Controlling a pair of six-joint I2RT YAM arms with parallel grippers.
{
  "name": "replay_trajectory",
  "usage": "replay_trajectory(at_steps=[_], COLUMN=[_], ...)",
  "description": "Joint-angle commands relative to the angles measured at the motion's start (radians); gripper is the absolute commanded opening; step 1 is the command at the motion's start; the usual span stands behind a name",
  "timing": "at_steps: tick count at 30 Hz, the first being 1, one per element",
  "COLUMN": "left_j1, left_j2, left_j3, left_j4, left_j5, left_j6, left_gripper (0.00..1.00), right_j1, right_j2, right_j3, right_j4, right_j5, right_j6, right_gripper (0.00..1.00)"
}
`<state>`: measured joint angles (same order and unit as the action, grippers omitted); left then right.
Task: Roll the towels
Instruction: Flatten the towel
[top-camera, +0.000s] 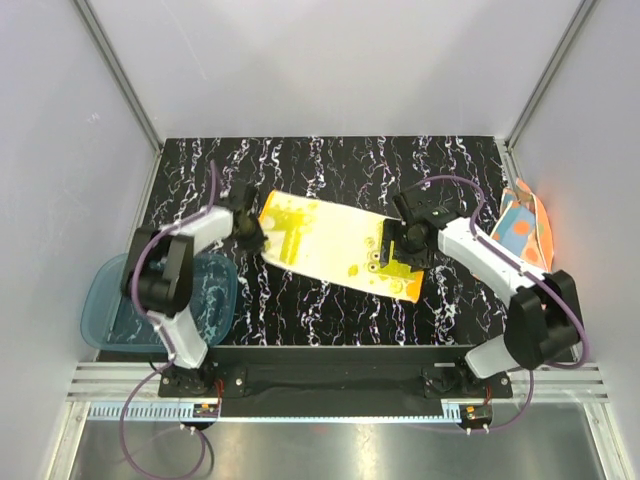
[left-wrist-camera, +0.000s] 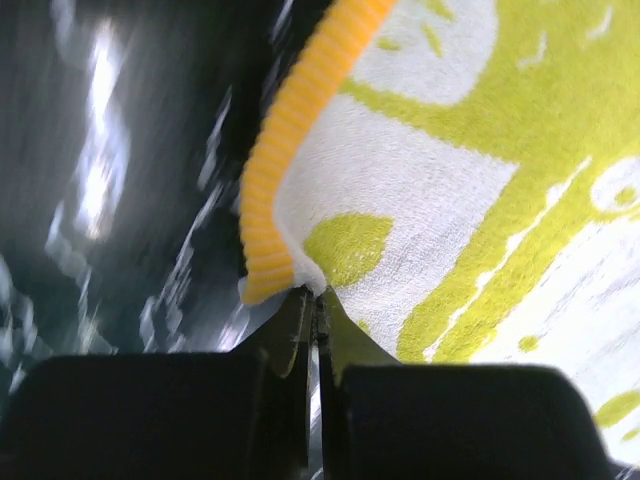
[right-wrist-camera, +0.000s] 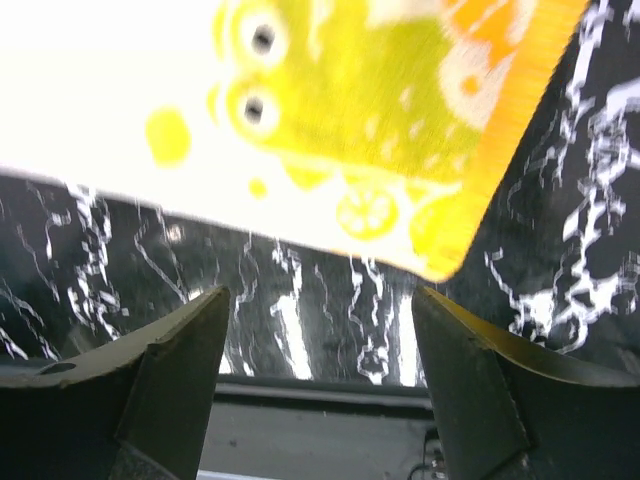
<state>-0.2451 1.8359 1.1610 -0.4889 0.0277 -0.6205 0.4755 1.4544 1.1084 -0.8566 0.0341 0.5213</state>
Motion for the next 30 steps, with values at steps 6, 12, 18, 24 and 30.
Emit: replay_trajectory(at_steps=[6, 12, 18, 24, 30], left_j1=[-0.043, -0.072, -0.076, -0.083, -0.083], left_j2=[-0.296, -0.366, -0.432, -0.463, -0.512], left_j3=[-0.374, -0.46, -0.527, -0.56, -0.564], left_j4=[0.101, 0.111, 0.124, 0.122, 0.089], left_j5=[0.0, 0.038, 0.023, 0.006, -0.002], left_j6=[-0.053, -0.062, -0.068, -0.071, -0.064], left_gripper=[0.02, 0.18, 0.18, 0.14, 0.12], right_j1=[-0.118, -0.15, -0.192, -0.219, -0.222], right_j2=[0.141, 0.063, -0.094, -0.134, -0.143], right_j3=[0.055, -0.059, -0.263, -0.343, -0.374], right_j4=[0.113, 0.16, 0.211, 0.237, 0.246], right_j5=[0.0, -0.016, -0.031, -0.089, -0.062], right_j6=[-0.055, -0.032, 0.065, 0.108, 0.16], right_gripper=[0.81, 0.81, 0.81, 0.7, 0.61])
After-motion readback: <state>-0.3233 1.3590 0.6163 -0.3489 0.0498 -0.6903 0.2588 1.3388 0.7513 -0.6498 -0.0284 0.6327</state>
